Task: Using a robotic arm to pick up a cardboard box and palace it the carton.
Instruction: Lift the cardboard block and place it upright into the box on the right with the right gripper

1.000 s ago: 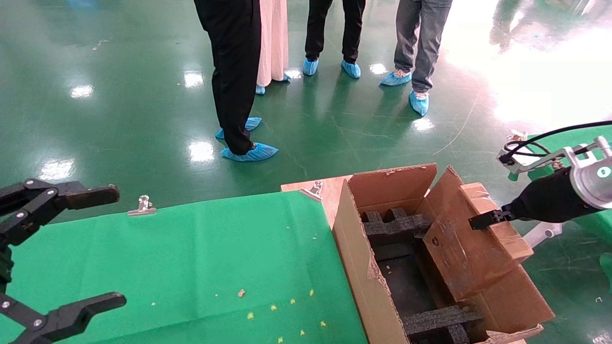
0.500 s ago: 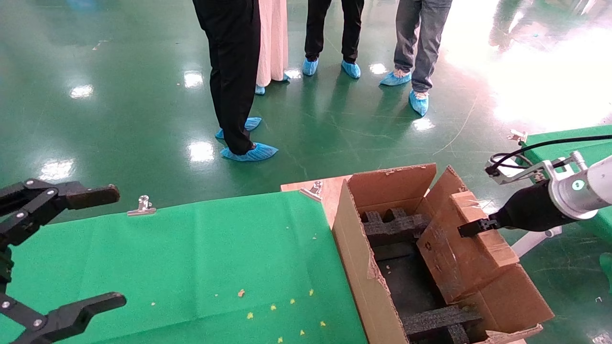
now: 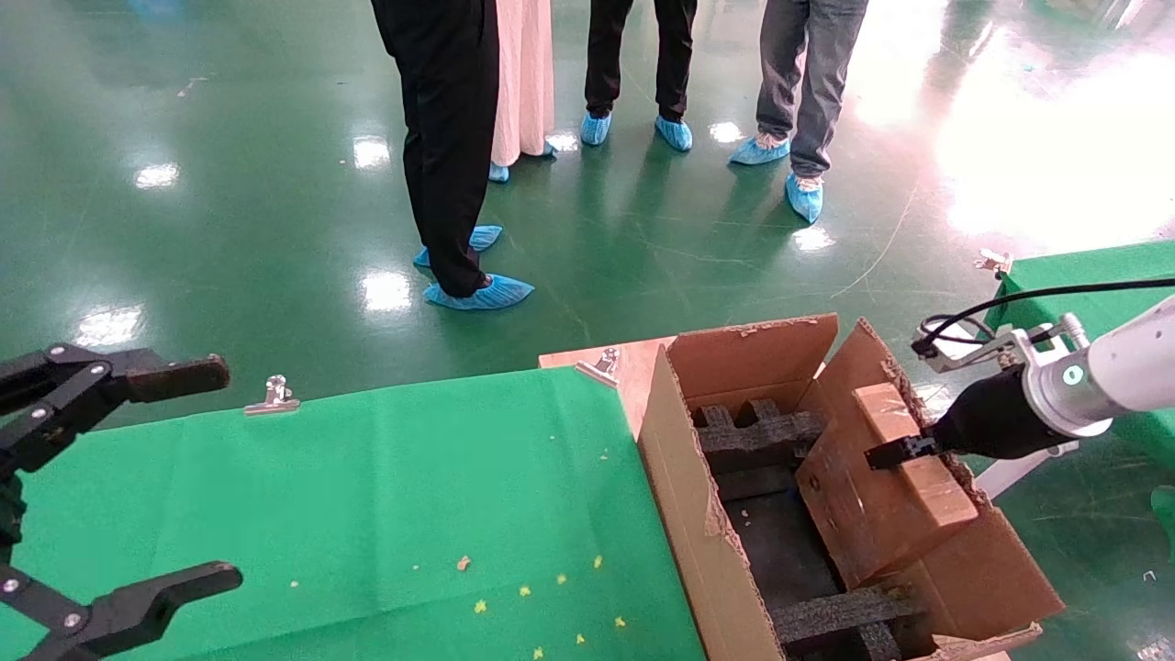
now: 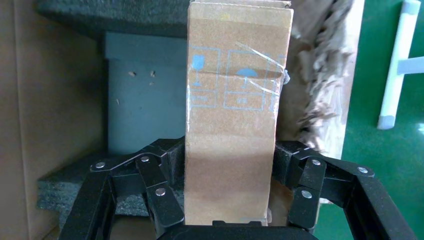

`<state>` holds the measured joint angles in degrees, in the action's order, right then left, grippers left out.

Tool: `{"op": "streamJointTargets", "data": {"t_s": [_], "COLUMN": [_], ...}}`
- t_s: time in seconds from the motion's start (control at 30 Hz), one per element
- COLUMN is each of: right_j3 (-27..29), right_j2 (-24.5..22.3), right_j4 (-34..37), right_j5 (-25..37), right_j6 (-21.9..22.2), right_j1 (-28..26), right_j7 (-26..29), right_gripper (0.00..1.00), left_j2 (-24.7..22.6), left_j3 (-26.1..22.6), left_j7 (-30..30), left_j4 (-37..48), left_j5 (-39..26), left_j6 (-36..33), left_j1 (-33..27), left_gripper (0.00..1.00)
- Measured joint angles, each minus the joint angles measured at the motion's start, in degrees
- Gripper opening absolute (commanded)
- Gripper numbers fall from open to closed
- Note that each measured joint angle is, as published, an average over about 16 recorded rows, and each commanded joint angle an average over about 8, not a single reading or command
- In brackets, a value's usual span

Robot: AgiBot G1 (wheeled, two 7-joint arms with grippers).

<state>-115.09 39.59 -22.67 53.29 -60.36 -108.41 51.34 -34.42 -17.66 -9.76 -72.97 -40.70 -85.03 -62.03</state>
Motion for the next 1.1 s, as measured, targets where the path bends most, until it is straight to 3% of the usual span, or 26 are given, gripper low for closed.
{"op": "streamJointTargets", "data": {"t_s": [1.03, 1.07, 1.1], "right_j3": [2.2, 2.2, 2.3], "right_j2": [7.5, 7.7, 7.8], "right_j4": [15.4, 15.7, 16.0], "right_j5": [-4.4, -4.5, -4.6], "right_j6": [-3.1, -3.2, -3.3], "right_j1": [9.9, 10.0, 10.2], "right_j7": [-7.6, -7.7, -7.8], "right_gripper": [0.00, 0.02, 0.15], "left_j2": [0.0, 0.0, 0.0], "left_j3": [-0.1, -0.1, -0.1], "left_j7": [0.0, 0.0, 0.0], "left_j4": [0.0, 0.0, 0.0], "left_j5": [0.0, 0.0, 0.1], "left_j6": [0.0, 0.0, 0.0], "left_j1": [0.0, 0.0, 0.0], "left_gripper": [1.00, 1.00, 1.00]}}
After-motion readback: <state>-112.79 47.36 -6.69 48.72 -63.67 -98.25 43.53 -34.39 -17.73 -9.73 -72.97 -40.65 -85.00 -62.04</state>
